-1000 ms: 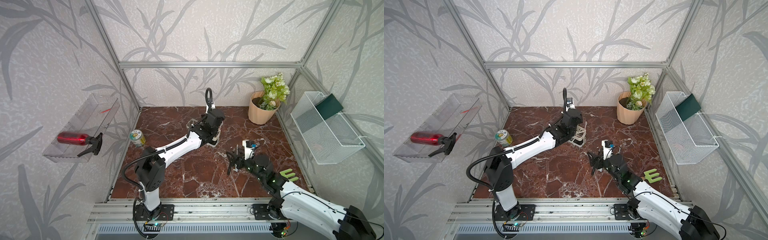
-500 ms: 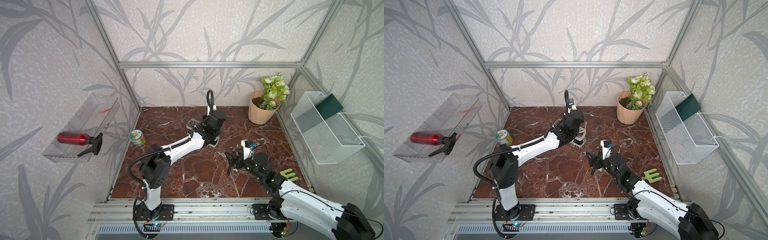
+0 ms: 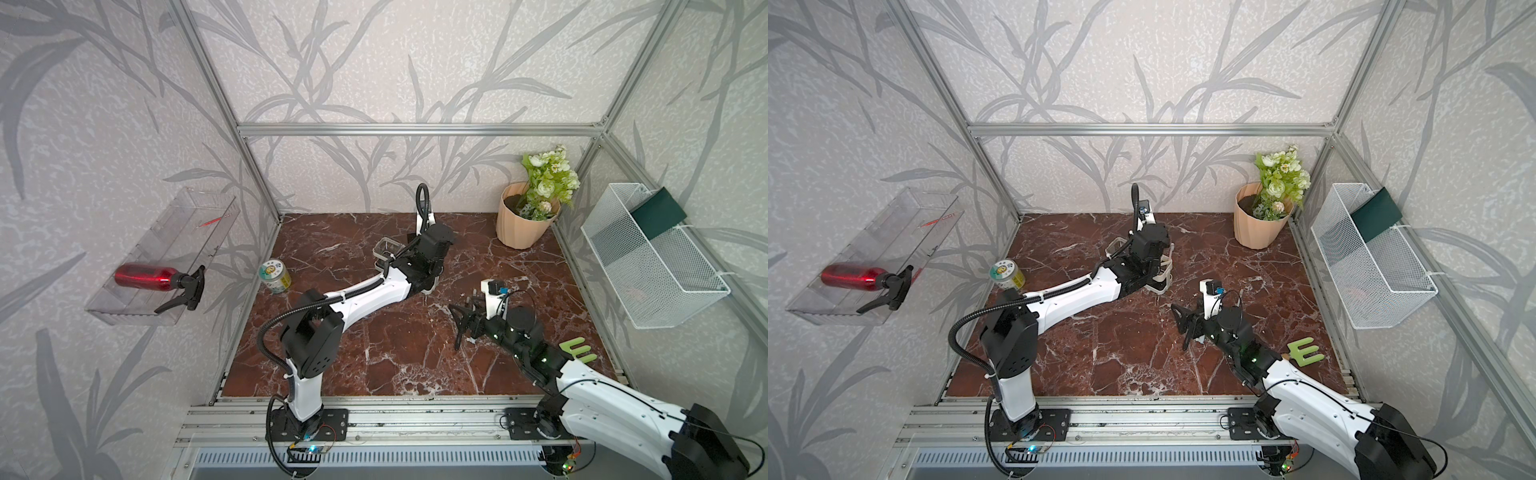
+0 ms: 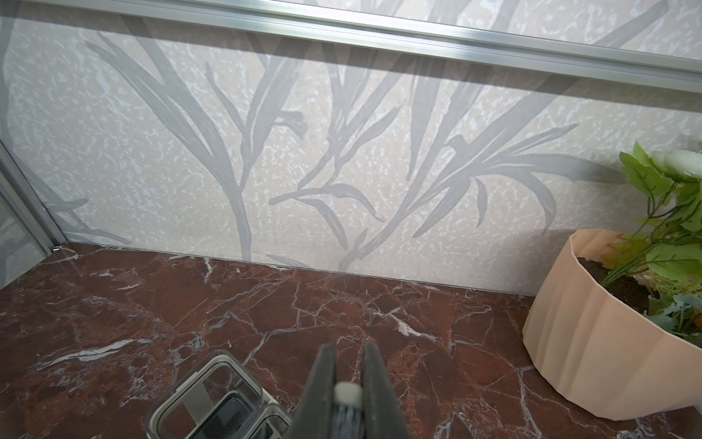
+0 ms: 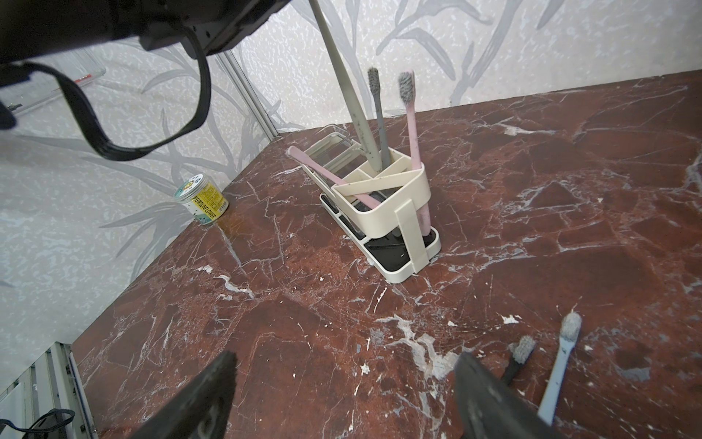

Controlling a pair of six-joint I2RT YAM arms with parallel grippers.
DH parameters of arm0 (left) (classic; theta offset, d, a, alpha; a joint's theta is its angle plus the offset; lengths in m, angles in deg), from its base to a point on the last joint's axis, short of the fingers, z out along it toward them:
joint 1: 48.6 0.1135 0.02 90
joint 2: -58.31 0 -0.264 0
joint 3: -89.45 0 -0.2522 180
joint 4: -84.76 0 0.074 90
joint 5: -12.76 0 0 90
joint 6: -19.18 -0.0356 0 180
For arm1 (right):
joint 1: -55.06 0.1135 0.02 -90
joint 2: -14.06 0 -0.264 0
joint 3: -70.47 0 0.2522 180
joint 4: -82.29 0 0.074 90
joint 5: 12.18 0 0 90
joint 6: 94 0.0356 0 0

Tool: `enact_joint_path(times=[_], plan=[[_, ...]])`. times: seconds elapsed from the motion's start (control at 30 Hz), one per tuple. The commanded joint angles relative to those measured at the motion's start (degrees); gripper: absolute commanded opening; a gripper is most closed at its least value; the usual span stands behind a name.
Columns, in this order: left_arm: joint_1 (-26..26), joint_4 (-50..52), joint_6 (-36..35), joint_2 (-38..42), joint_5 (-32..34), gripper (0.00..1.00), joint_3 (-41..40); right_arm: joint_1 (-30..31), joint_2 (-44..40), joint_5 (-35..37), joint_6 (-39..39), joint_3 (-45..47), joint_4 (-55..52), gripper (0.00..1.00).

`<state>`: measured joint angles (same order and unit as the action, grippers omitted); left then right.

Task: Place the toothbrush into the toothbrush holder
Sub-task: Place the toothbrush in the toothbrush holder.

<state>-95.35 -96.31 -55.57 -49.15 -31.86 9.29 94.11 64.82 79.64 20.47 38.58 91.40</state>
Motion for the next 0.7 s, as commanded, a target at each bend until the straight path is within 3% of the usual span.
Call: enact_joint_path(times=[0.0, 0.67], plan=[[-0.24, -3.44, -2.51, -1.42, 2.51, 0.0, 0.27, -0.16, 0.03, -0.5, 0.24, 0.14, 1.6, 0.89], [-0.19, -4.74, 0.12, -6.35, 5.36, 0.0, -0.47, -0.2, 1.18, -2.35, 0.39, -0.21, 2.39, 0.89]])
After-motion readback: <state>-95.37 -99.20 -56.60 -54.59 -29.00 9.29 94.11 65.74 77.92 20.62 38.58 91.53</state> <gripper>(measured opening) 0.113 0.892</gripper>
